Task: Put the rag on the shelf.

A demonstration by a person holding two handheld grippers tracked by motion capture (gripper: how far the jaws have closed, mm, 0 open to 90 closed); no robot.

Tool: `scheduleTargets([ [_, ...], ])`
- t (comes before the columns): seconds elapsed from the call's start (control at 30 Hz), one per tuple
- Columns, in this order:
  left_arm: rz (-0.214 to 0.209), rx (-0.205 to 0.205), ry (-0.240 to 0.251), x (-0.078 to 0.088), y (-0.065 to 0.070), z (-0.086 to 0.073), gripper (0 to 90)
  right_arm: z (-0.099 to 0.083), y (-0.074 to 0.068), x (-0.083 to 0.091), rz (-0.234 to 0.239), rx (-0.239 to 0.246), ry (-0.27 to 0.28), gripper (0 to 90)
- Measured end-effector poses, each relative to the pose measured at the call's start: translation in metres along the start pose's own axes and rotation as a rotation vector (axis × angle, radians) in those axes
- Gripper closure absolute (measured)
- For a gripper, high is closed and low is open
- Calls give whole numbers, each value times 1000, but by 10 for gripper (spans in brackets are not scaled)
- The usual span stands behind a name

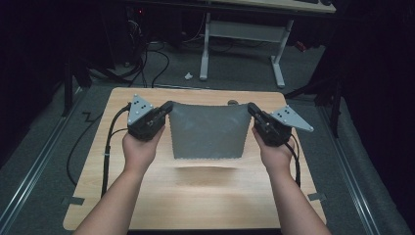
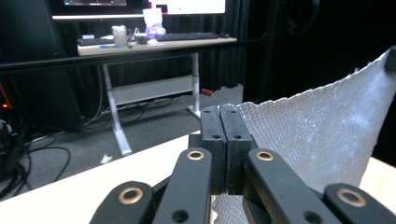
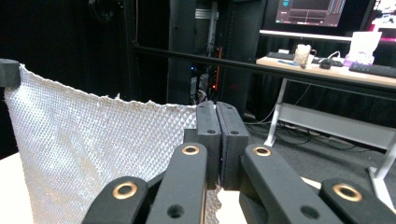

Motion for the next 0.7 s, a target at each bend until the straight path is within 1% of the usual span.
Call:
scheduleTargets([
  [0.1,11,-1,-3,-5,-6,6,895,7,1,-8,-2,4,8,900],
  [0.17,16,-5,5,-8,-10,10,895,12,3,-13,-5,10,11,900],
  [0.3,29,-10,3,-19,-20,16,895,22,6,-25,-10,3,11,900],
  [0.37,40,-21,2,-24,-24,21,895,25,8,-30,-14,5,15,900],
  [0.43,50,-28,1,-30,-29,26,895,28,11,-38,-15,-3,8,900],
  [0.47,53,-24,-4,-33,-31,28,895,30,12,-41,-16,-8,7,900],
  [0.53,68,-41,-15,-39,-36,31,895,31,15,-48,-18,-12,-2,900],
  [0.63,97,-62,-56,-51,-41,31,895,31,18,-62,-28,-8,-26,900],
  [0.7,108,-59,-68,-57,-45,30,895,30,21,-71,-28,-26,-39,900],
])
Point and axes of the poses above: each handheld gripper's, and its own axes: x roughly backward along the jaws, z roughly out of its top, y roughly to its right, the point moved 4 cm from there along -x, roughly forward along the jaws, and after that the axes turned 8 degrees about -z, right-handed, at the moved point
